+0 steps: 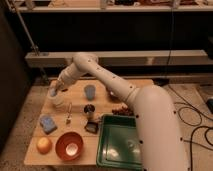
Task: Wipe red bowl with towel
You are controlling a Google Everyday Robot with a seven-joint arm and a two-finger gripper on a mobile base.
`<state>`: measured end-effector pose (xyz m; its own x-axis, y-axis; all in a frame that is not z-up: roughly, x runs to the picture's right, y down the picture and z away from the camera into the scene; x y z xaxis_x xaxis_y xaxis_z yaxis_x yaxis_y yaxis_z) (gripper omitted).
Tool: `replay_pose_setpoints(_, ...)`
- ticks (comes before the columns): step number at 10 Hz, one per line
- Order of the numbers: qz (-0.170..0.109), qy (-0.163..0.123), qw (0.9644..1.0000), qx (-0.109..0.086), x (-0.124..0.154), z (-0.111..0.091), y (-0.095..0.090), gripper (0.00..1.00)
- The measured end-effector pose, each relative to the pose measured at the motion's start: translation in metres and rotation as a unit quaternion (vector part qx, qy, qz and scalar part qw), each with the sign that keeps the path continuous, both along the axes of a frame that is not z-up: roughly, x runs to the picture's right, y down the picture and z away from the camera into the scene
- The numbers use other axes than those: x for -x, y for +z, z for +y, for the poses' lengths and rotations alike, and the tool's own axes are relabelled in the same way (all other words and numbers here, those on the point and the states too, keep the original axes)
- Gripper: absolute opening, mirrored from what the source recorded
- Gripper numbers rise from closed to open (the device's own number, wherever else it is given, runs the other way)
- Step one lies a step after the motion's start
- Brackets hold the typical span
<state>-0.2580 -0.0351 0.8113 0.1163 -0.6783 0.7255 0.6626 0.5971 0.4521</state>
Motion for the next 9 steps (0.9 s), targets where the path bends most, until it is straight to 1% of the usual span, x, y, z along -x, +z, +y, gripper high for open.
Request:
replay_pose_setpoints(1,-0.009,-0.004,0.9999,0.006,-0.004,-0.003,-0.019,0.0)
replay_pose_setpoints(2,-0.006,-0.017,0.9997,0.014,-0.006,0.003,-0.035,0.0)
replay_pose_setpoints(3,0.0,-0.038,0.999,0.023,-0.008,0.015,-0.053,0.0)
replay_pose_setpoints(4,0.004,-0.055,0.998,0.03,-0.009,0.023,-0.066,0.0)
replay_pose_setpoints(5,0.014,-0.089,0.9948,0.046,-0.008,0.042,-0.086,0.0)
replay_pose_setpoints(6,0.022,-0.125,0.9898,0.064,-0.007,0.063,-0.102,0.0)
replay_pose_setpoints(7,0.031,-0.142,0.9861,0.08,-0.01,0.077,-0.112,0.0)
replay_pose_setpoints(8,0.043,-0.158,0.9811,0.102,-0.02,0.099,-0.122,0.0)
replay_pose_setpoints(9,0.055,-0.162,0.978,0.12,-0.035,0.118,-0.132,0.0)
